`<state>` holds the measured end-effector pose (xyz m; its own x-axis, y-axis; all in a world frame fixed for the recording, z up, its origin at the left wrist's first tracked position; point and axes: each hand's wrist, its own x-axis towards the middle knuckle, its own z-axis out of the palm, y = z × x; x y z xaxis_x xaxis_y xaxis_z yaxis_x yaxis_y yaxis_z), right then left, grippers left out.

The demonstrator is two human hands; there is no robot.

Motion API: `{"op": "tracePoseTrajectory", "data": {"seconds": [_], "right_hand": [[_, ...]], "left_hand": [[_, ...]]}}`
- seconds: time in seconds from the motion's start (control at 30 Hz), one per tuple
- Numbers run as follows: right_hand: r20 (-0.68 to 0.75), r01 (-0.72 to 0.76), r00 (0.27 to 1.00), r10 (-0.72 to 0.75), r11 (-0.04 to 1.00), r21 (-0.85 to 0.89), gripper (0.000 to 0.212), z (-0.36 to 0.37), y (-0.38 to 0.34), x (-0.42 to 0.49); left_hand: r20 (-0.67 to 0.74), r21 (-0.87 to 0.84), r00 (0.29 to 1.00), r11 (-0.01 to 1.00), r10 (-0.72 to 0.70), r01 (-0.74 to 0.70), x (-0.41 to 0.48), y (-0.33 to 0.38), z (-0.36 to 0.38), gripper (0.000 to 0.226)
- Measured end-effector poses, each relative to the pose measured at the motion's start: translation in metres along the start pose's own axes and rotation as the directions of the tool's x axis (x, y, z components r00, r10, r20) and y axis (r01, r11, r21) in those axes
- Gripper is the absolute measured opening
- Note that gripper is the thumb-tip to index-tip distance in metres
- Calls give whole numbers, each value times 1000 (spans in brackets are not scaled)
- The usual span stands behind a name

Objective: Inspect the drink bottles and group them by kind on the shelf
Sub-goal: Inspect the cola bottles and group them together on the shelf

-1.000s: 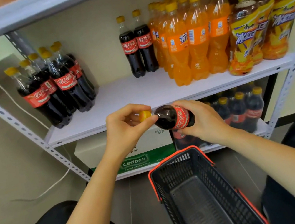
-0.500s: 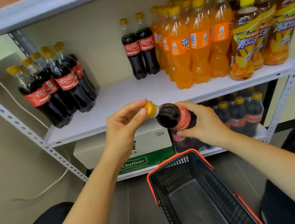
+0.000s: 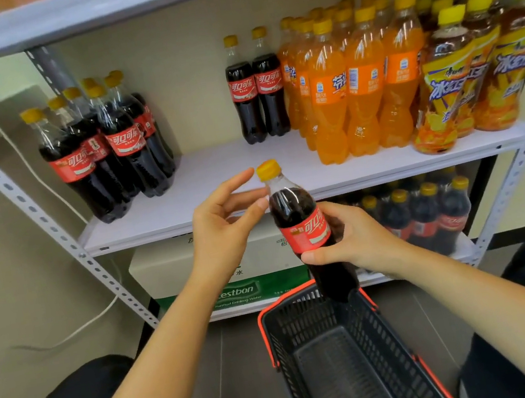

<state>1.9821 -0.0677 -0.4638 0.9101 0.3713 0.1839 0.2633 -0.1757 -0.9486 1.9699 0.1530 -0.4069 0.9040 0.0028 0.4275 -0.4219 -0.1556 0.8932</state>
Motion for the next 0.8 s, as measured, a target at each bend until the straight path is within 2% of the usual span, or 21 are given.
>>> {"op": "tracePoseTrajectory", "data": {"seconds": [0.07,0.17,0.27,0.4,0.5,0.6,0.7,0.8], "right_hand": [[-23,-19,1000,21,997,79,53,-1,-4,0],[-86,-52,994,73,974,222,53,-3,-10,-1],[-177,-68,973,146,919,388,54,-5,-15,0],[-245,-65,937,249,813,578,49,-9,-29,1],[-229,-62,933,279,748,661,47,-15,-37,0],[-170,-65,948,269,686,725,39,-21,-41,-2],[-142,-56,962,235,675,736,32,-25,-40,-5],[-157,-43,953,260,628,777,47,-20,-39,-7]], "left_hand": [[120,-14,989,996,-84,86,-2,-7,1,47],[225,68,960,985,-168,156,-7,-19,3,38],[357,110,895,963,-268,245,-12,-26,6,37],[505,176,803,948,-318,265,-23,-24,15,67],[431,125,862,964,-267,235,-28,-22,25,66],[309,-106,915,947,-259,304,-27,-17,34,60],[231,-280,943,912,-238,299,-27,-16,38,55],[177,-331,967,913,-185,236,-26,-14,40,54]]}}
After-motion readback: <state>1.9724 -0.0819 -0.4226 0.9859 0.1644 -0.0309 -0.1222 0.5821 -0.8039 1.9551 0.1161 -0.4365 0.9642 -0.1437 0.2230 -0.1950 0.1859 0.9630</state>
